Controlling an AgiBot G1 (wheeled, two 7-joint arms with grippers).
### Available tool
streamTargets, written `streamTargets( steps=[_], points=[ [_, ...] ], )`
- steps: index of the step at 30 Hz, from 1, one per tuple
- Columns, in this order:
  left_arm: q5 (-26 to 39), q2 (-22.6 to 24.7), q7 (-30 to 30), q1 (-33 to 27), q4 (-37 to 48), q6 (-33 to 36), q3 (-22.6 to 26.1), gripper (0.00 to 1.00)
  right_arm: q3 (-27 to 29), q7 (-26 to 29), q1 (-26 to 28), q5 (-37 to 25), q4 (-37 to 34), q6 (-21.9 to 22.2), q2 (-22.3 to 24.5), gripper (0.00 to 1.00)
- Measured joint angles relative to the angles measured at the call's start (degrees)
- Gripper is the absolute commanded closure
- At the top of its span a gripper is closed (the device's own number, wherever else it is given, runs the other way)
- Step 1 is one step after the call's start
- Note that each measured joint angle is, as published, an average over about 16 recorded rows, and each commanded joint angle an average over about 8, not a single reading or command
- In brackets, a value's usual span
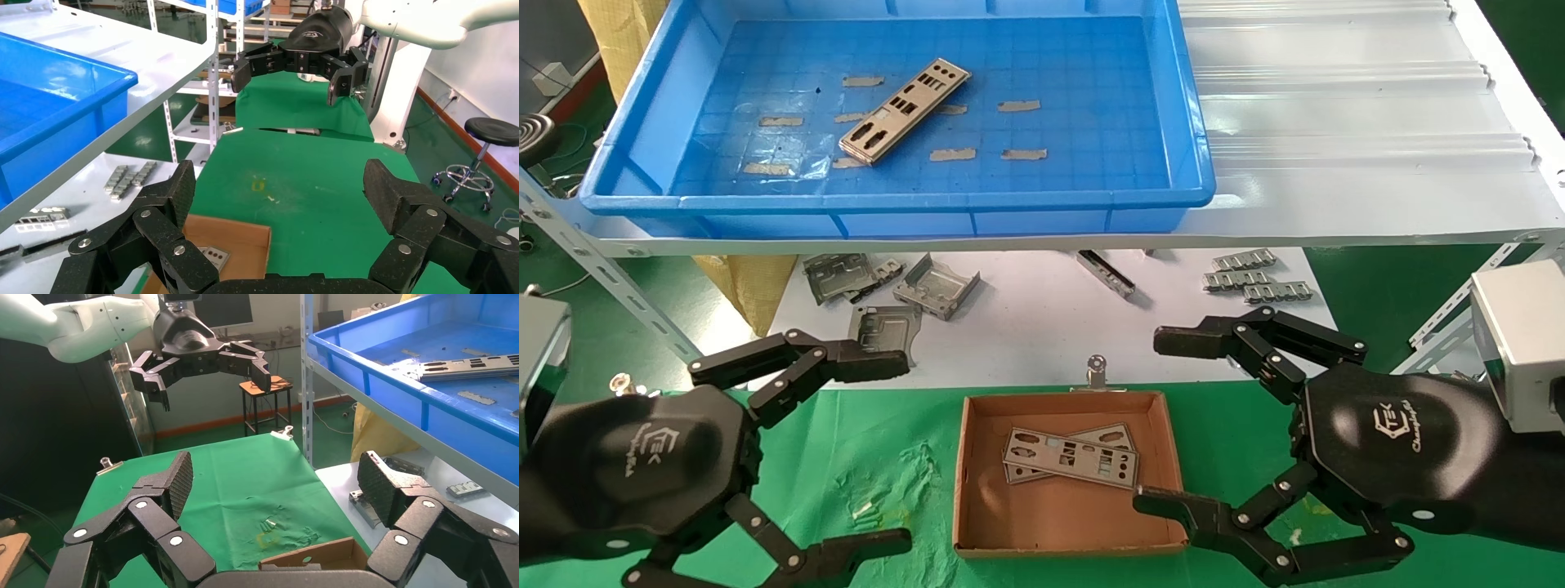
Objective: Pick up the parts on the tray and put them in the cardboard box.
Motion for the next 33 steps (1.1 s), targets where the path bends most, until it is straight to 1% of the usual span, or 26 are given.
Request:
streamTargets(
  steps=[33],
  points=[
    [0.0,0.0,0.0,0.0,0.0,0.0,0.0,0.0,0.0,0.0,0.0,0.0,0.0,0.0,0.0,0.0]
  ],
)
